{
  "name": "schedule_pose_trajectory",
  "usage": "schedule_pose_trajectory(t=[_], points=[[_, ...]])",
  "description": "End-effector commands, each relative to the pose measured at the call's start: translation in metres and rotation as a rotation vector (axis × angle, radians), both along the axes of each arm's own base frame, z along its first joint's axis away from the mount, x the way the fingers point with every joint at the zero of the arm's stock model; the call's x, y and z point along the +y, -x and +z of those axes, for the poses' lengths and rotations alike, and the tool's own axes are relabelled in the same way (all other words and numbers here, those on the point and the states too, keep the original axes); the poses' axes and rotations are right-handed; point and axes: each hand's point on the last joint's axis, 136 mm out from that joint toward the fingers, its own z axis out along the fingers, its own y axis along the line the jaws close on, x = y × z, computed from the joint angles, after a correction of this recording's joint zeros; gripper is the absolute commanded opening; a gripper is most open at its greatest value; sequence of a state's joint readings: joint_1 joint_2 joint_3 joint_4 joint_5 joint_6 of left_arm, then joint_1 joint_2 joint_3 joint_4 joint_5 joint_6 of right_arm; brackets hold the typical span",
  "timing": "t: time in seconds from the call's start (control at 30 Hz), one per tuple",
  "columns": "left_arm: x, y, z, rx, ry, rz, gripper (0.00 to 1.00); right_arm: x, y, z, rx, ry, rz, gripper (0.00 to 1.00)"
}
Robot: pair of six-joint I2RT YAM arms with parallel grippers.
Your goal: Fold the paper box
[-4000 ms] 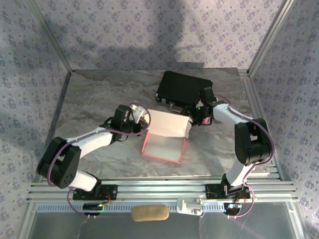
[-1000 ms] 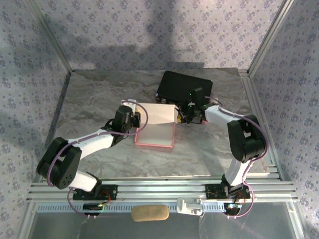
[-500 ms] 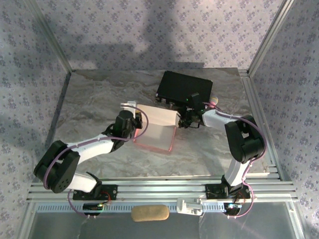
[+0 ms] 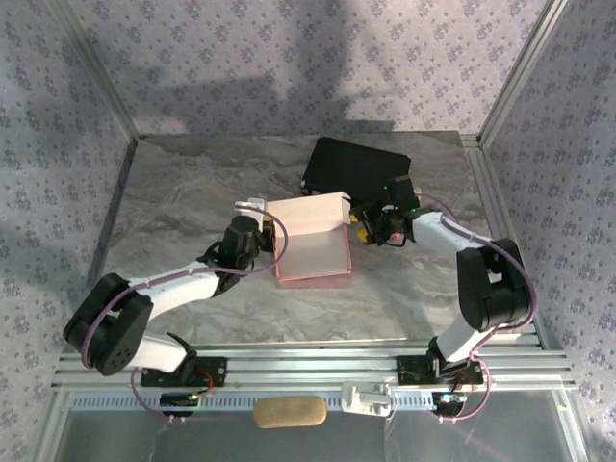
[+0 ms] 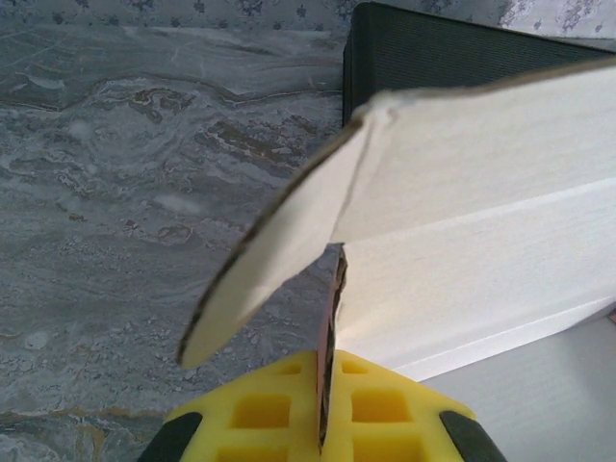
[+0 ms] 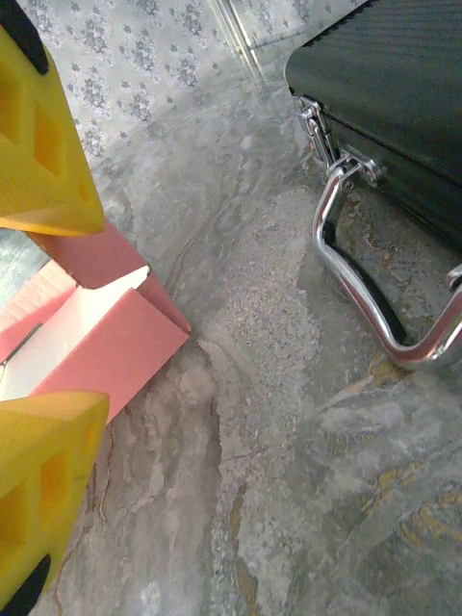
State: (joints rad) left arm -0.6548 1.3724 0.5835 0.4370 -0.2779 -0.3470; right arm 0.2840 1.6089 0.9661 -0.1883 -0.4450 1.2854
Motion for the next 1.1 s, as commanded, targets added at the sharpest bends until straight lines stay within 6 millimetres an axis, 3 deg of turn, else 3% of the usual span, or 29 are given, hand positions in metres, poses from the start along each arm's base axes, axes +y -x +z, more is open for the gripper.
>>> schedule_pose_trajectory(t=[0.0, 0.07, 0.23, 0.4, 0.57, 0.6, 0.7, 0.83, 1.07], points=[[-0.001, -0.005, 0.018, -0.039, 0.007, 0.000, 0.01, -0.006, -0.002, 0.017, -0.028, -0.003, 0.011, 0.45], [-0.003, -0.005, 0.017, -0.032, 0.002, -0.003, 0.01, -0.004, -0.006, 0.020, -0.031, -0.011, 0.019, 0.38], [-0.003, -0.006, 0.019, -0.031, 0.003, -0.004, 0.01, 0.002, -0.012, 0.021, -0.033, -0.012, 0.040, 0.32], [-0.004, -0.005, 0.018, -0.024, -0.003, -0.011, 0.01, -0.005, -0.023, 0.019, -0.052, 0.038, 0.052, 0.32], [-0.007, -0.006, 0.020, -0.024, -0.020, -0.031, 0.01, -0.014, -0.043, 0.038, -0.169, 0.124, 0.116, 0.35], [-0.008, -0.006, 0.021, -0.023, -0.032, -0.041, 0.01, -0.017, -0.053, 0.050, -0.206, 0.139, 0.126, 0.34], [-0.011, -0.006, 0.021, -0.015, -0.074, -0.086, 0.02, -0.030, -0.067, 0.057, -0.229, 0.157, 0.163, 0.33], [-0.009, -0.008, 0.021, -0.006, -0.096, -0.172, 0.02, -0.022, -0.079, 0.057, -0.199, 0.122, 0.247, 0.32], [-0.015, -0.016, 0.017, 0.028, -0.134, -0.244, 0.02, 0.005, -0.078, 0.042, -0.136, -0.025, 0.246, 0.40]])
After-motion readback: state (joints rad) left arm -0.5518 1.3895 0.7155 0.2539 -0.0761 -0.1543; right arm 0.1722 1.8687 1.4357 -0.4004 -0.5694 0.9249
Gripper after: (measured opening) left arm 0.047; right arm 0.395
